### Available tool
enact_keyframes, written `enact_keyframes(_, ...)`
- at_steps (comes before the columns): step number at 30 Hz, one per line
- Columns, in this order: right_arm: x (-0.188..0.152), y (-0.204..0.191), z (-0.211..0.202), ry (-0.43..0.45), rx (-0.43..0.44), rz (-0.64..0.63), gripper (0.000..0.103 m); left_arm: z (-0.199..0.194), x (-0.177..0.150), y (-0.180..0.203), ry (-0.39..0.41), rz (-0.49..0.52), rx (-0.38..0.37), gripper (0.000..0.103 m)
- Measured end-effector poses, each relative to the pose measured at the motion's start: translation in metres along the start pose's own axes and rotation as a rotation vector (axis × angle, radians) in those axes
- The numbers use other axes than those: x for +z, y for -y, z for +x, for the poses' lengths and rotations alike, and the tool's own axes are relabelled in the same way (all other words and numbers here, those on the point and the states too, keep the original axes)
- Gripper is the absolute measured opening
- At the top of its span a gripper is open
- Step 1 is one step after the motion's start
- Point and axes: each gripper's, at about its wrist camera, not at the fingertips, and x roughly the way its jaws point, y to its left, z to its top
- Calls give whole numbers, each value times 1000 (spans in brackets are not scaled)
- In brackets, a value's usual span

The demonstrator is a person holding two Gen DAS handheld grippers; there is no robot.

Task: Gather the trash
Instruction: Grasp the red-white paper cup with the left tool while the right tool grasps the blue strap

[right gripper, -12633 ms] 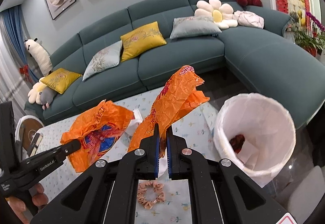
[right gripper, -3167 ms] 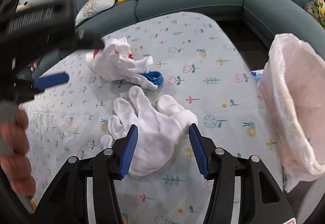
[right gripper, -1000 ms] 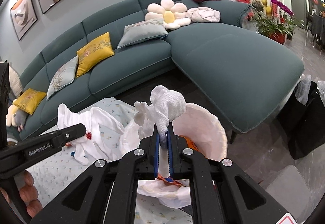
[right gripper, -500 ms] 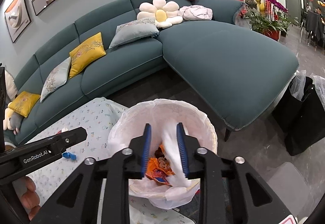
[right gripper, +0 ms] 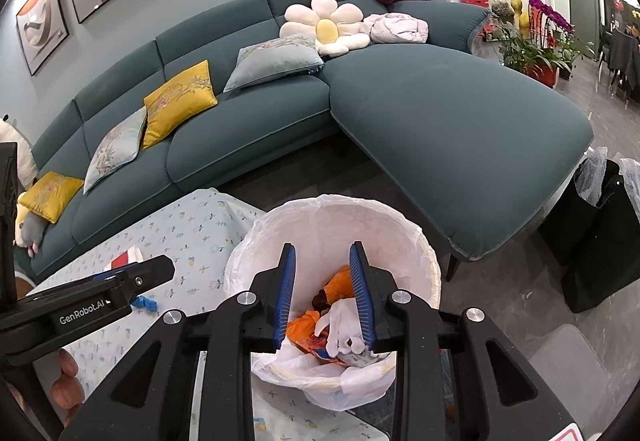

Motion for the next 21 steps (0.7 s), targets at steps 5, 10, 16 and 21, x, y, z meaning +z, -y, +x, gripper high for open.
enact_keyframes(5,-4,-13,-1,-8,7,-21,29,-5,-3,-14,2,-25,9,43)
enact_keyframes(10,-6,-34,-2,-17,24,-45,29,-13,-8,-36,9,-55,29,51)
enact_keyframes(16,-11,-65,0,-29,50,-82,36,-24,-14,-72,18,-95,74,54)
enact_keyframes(21,-18,-96,4,-48,80,-122,37,-33,-20,-110,26,-140,114,59)
